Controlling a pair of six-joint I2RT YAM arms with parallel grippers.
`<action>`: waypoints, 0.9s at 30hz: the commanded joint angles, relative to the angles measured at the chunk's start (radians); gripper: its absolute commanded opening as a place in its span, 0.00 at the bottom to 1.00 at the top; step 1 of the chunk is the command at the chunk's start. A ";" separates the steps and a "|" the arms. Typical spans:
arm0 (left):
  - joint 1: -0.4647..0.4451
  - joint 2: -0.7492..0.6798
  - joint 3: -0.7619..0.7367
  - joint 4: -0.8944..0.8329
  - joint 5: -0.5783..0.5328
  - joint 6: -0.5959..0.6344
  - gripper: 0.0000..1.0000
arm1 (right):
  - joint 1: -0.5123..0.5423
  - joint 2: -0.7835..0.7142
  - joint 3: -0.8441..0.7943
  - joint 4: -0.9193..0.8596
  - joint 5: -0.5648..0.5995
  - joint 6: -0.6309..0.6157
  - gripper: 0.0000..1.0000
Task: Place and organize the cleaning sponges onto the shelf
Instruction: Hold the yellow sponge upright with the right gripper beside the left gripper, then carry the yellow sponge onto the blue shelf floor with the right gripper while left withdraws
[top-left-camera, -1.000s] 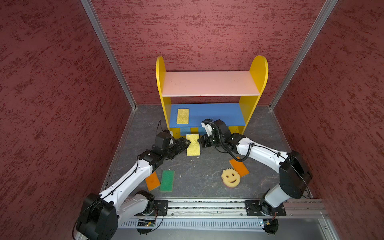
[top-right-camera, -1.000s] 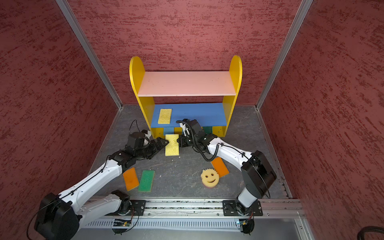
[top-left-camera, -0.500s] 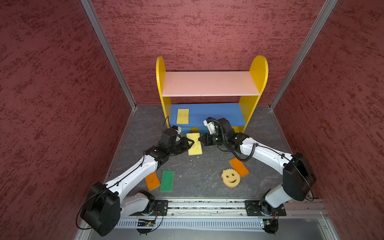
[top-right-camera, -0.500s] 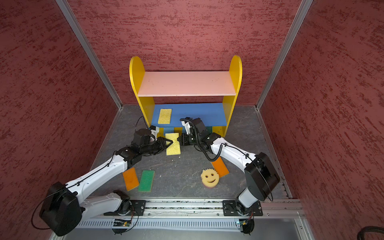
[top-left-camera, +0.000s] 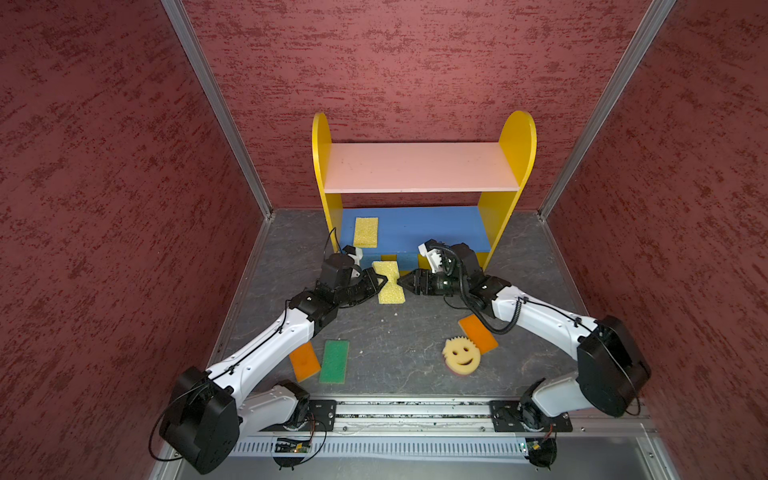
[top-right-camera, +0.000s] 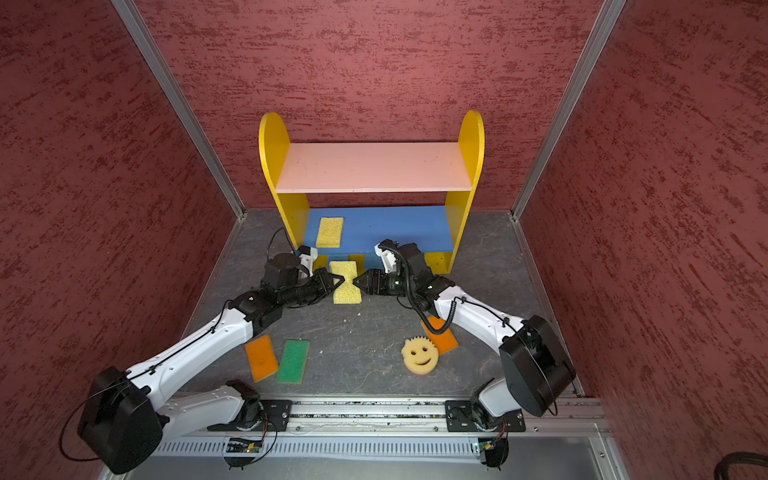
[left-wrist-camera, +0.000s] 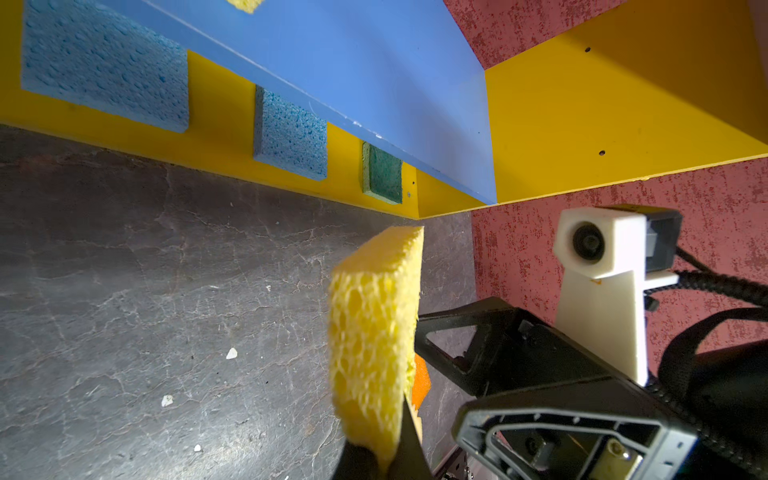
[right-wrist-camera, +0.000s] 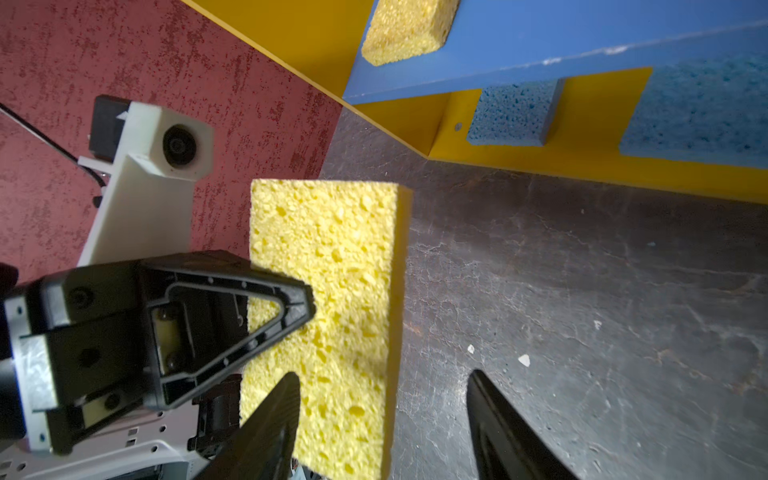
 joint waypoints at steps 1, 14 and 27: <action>0.012 -0.017 0.012 0.042 0.006 -0.002 0.03 | -0.006 -0.039 -0.084 0.263 -0.107 0.132 0.69; 0.021 -0.014 0.006 0.078 0.017 -0.034 0.03 | 0.005 0.101 -0.166 0.665 -0.237 0.384 0.47; 0.036 -0.073 0.042 -0.024 -0.026 0.010 0.91 | -0.014 0.052 -0.009 0.254 -0.102 0.159 0.00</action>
